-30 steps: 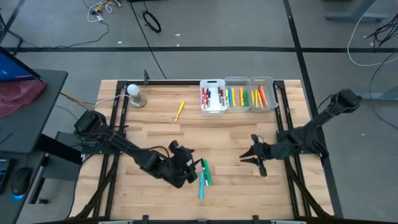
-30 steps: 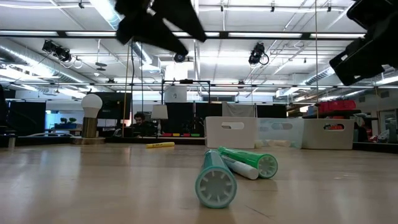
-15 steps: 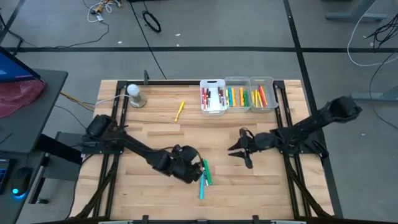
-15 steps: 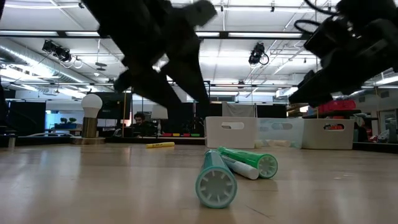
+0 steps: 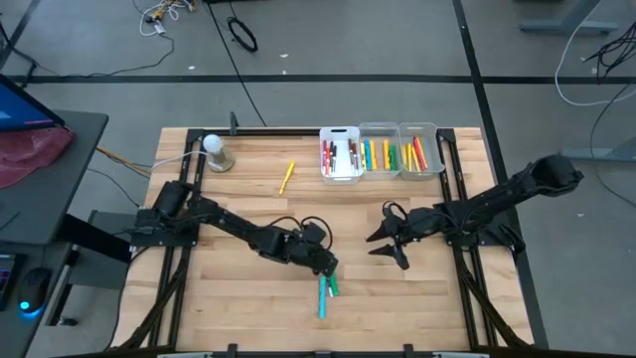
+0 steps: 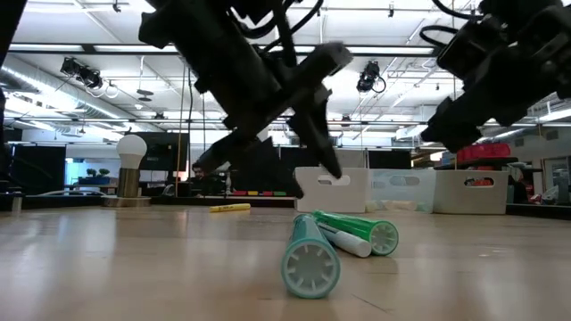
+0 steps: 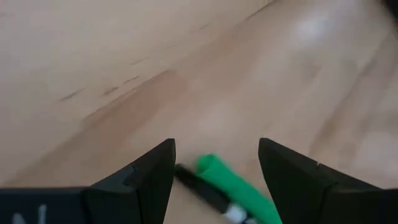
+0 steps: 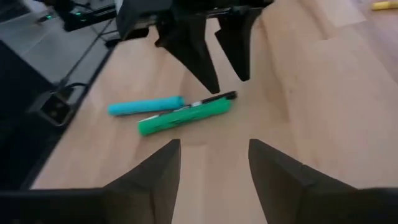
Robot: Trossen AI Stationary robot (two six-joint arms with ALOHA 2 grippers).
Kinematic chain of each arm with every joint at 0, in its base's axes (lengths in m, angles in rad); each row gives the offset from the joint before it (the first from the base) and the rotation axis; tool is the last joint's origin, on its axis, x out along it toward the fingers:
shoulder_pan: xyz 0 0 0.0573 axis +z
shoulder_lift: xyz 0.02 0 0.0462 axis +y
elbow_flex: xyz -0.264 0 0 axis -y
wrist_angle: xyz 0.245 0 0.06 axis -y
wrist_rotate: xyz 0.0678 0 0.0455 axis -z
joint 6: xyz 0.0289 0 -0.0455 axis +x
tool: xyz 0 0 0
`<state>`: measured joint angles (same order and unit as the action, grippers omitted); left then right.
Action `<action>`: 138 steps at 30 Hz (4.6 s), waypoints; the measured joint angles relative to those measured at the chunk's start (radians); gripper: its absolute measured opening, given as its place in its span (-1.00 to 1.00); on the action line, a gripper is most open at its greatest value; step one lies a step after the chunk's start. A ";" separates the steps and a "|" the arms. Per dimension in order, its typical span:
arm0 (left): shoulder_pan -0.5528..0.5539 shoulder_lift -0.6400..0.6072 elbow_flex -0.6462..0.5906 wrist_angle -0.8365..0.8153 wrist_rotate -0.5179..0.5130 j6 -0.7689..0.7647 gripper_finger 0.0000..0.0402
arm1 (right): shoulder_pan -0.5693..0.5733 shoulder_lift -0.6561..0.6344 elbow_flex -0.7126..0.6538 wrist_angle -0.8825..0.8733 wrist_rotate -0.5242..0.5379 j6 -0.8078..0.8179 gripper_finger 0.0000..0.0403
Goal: Pick & Place Markers
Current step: Put the green highlighter pen into the transparent bin
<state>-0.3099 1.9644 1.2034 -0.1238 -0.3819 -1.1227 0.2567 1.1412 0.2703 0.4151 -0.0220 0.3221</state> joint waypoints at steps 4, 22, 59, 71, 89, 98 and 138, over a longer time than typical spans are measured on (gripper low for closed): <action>0.004 0.003 0.000 0.028 0.058 -0.040 0.18 | 0.027 -0.055 0.000 -0.036 -0.020 0.001 -0.09; 0.006 0.004 0.000 0.031 0.160 -0.221 0.18 | 0.055 -0.085 0.000 -0.037 -0.021 -0.054 -0.18; 0.089 0.029 0.198 -0.250 0.431 0.064 -0.36 | 0.054 -0.084 0.000 -0.073 0.033 -0.069 -0.18; 0.089 0.091 0.198 -0.191 0.389 0.226 -0.96 | 0.054 -0.084 0.000 -0.071 0.033 -0.069 -0.18; 0.096 0.084 0.199 -0.146 0.447 0.438 -0.98 | 0.054 -0.084 0.000 -0.077 0.034 -0.056 -0.18; 0.077 0.088 0.198 -0.242 0.409 0.480 -0.98 | 0.054 -0.084 0.000 -0.073 0.039 -0.053 -0.18; 0.036 -0.001 0.099 -0.234 0.120 0.664 -0.56 | 0.054 -0.078 -0.127 0.044 0.230 -0.012 -0.18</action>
<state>-0.2737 1.9633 1.3021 -0.3578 -0.2619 -0.4591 0.3107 1.0630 0.1437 0.4592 0.2076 0.3103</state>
